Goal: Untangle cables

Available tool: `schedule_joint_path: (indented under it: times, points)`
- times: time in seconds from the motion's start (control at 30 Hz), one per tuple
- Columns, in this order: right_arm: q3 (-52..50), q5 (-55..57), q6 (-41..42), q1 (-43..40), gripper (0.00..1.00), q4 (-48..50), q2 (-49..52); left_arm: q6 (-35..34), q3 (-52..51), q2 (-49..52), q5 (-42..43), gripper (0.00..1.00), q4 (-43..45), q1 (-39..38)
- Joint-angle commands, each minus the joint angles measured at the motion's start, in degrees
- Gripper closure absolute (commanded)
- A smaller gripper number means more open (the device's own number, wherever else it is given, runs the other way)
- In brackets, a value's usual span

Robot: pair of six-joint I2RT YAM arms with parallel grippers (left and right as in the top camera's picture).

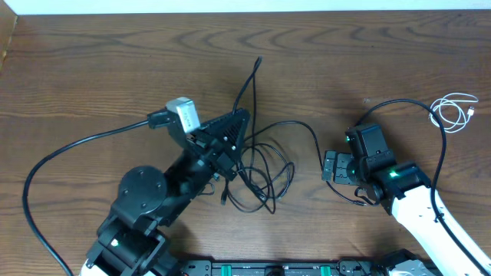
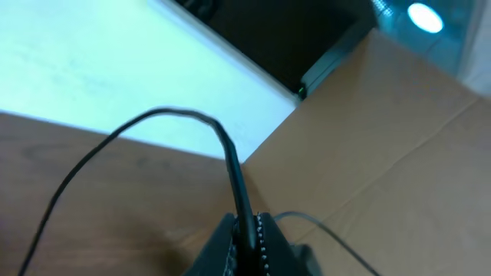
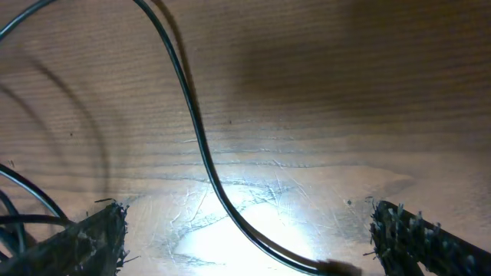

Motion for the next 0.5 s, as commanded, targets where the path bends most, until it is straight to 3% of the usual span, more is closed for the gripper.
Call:
schedule_joint_path:
  times: [0.0,0.13,0.3,0.47]
  points:
    - [-0.3,0.3,0.0,-0.3,0.01,0.0,-0.3,-0.5,0.8,-0.5,-0.8,0.92,1.3,-0.1]
    - [-0.3,-2.7,-1.0,-0.3,0.01,0.6,-0.3,-0.5,0.8,-0.5,-3.3,0.92,1.2,-0.1]
    - [-0.3,-32.6,-17.0,-0.3,0.01,7.8,-0.3,-1.7,0.8,-0.5,-5.4,0.92,1.6,-0.1]
    - [-0.3,-51.7,-28.6,-0.3,0.01,8.2,-0.3,-7.3,0.8,-0.5,-7.9,0.92,1.5,0.3]
